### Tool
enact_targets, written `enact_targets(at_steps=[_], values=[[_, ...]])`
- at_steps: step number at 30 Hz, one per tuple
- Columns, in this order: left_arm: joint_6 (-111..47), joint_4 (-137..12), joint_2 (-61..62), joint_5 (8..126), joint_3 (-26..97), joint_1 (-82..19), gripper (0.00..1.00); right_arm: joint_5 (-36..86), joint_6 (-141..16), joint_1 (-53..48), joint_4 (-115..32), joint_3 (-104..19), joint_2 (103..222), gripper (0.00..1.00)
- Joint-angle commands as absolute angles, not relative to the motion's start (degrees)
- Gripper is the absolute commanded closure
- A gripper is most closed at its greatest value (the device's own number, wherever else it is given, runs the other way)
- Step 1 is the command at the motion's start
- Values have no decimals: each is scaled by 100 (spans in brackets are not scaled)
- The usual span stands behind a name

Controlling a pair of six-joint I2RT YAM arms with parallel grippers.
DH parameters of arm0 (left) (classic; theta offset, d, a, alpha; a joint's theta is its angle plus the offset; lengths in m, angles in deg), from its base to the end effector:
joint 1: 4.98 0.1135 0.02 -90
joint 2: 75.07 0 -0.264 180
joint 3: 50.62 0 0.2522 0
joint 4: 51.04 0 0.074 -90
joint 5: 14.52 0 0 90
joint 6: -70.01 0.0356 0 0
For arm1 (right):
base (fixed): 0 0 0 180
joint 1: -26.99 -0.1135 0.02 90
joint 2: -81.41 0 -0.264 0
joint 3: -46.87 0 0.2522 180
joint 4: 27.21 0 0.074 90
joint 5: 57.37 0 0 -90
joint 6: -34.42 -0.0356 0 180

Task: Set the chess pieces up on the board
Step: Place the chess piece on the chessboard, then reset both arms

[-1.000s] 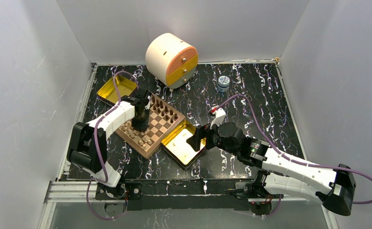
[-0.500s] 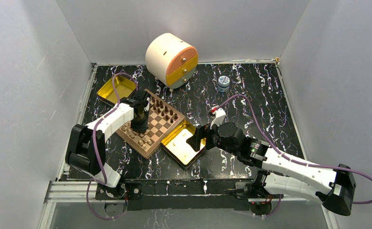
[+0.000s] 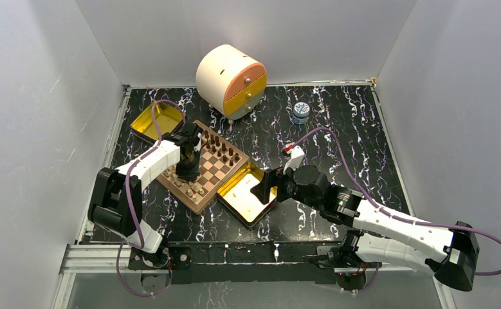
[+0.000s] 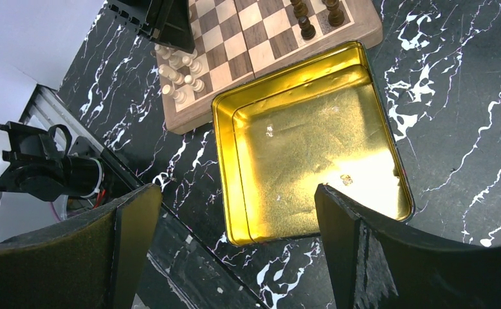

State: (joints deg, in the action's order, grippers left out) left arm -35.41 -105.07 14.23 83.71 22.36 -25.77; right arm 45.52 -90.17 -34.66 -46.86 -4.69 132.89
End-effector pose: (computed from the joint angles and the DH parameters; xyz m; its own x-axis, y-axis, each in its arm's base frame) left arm 0.2781 -0.1001 0.2037 -0.9302 0.0717 -0.3600 0.0612 0.9973 0.0405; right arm 0.1068 0.1812 0.2840 -0.5613 0.1251 -0.8181 -0.5338 0.7007 0.4734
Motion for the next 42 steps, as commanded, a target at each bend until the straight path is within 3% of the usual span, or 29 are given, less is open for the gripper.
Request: enact_targets(at_steps=[1, 20, 22, 23, 24, 35, 42], values=[[-3537, -10539, 1274, 8472, 2168, -2549, 85, 4532, -9065, -3498, -4441, -556, 13172, 1], [-3689, -10514, 672, 8120, 2919, -2559, 59, 4829, -8694, -3498, -5102, -778, 13676, 1], [-3691, -10508, 518, 7894, 3023, -2554, 47, 4879, -8690, -3498, -5203, -871, 13678, 1], [-3684, -10482, 424, 7763, 3075, -2554, 19, 4973, -8715, -3498, -5307, -933, 13692, 1], [-3661, -10435, 321, 7596, 3117, -2554, 12, 5062, -8708, -3498, -5388, -991, 13692, 1], [-3917, -9859, -1109, 6115, 2968, -2563, 9, 5848, -9215, -3498, -6116, -1814, 13778, 1], [-4309, -9508, -2332, 6273, 2372, -2563, 9, 6009, -8903, -3498, -6742, -2499, 13401, 1]])
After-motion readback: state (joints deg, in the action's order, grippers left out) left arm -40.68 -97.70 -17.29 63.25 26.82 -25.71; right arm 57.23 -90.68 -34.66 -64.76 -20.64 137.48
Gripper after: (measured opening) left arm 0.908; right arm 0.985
